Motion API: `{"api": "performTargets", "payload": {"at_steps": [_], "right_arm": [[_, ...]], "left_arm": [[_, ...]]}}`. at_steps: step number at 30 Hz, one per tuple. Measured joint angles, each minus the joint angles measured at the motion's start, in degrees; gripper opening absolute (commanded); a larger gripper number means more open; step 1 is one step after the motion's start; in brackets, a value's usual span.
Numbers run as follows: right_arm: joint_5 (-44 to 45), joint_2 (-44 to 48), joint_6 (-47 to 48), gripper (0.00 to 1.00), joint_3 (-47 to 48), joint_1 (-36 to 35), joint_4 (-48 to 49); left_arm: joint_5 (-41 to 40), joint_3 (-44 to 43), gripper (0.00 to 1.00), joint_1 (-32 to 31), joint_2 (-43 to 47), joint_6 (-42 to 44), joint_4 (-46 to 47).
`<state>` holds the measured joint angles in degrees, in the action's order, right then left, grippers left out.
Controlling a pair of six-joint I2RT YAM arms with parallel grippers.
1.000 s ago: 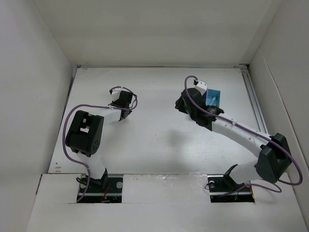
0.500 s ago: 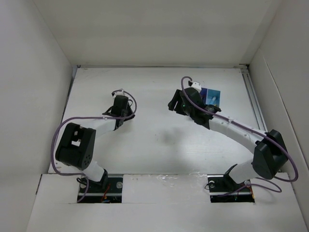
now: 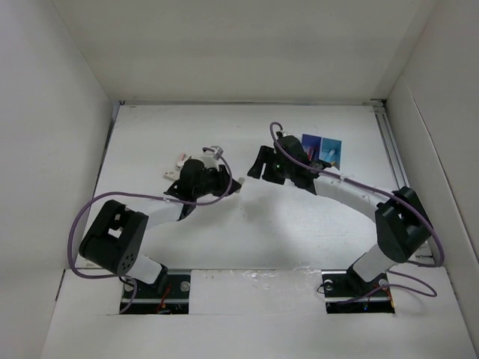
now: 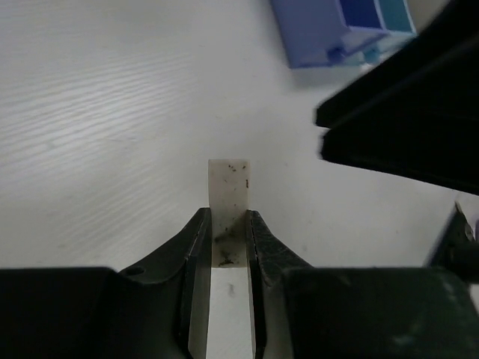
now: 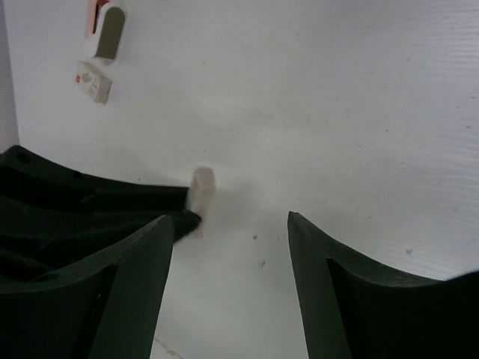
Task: Sort the stationery into containers
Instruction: Pick up the stationery from the center of the board.
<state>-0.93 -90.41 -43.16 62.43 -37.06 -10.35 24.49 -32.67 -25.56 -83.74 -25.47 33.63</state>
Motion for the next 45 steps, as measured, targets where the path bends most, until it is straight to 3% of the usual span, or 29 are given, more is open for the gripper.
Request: {"api": "performTargets", "payload": {"at_steps": [4,8,18,23,33,36,39,41,45], "right_arm": [[-3.30,-1.38,-0.04,0.57,0.20,0.63,1.09],[-6.03,-2.67,-0.11,0.52,0.42,1.73,1.81],[-8.52,-3.37,-0.44,0.50,0.68,3.32,1.97],[-11.13,-5.53,-0.59,0.42,1.77,3.37,1.86],[-14.40,-8.11,-0.02,0.41,4.31,2.84,1.36],[-14.56,-8.11,0.33,0.35,4.57,2.84,1.29],[-14.56,-8.22,0.44,0.35,4.85,2.84,1.16],[-14.62,-8.57,0.50,0.41,5.16,2.86,0.85],[-15.37,-9.77,0.68,0.36,5.68,2.84,0.55]], "left_arm": [[2.21,-0.70,0.00,-5.95,-0.96,2.43,2.01],[2.49,-1.38,0.00,-9.62,-1.84,4.00,2.78],[0.31,-1.88,0.00,-9.46,-1.88,4.90,3.08],[-1.36,-1.88,0.00,-9.46,-1.44,4.85,3.08],[-6.14,-1.88,0.00,-9.46,0.15,3.89,3.39],[-7.43,-1.88,0.00,-9.46,0.37,3.54,3.45],[-8.81,-1.88,0.00,-9.46,0.39,2.82,3.43],[-10.05,-1.88,0.00,-9.46,0.39,2.19,3.43],[-12.00,-1.84,0.00,-9.46,0.59,0.94,3.37]]}}
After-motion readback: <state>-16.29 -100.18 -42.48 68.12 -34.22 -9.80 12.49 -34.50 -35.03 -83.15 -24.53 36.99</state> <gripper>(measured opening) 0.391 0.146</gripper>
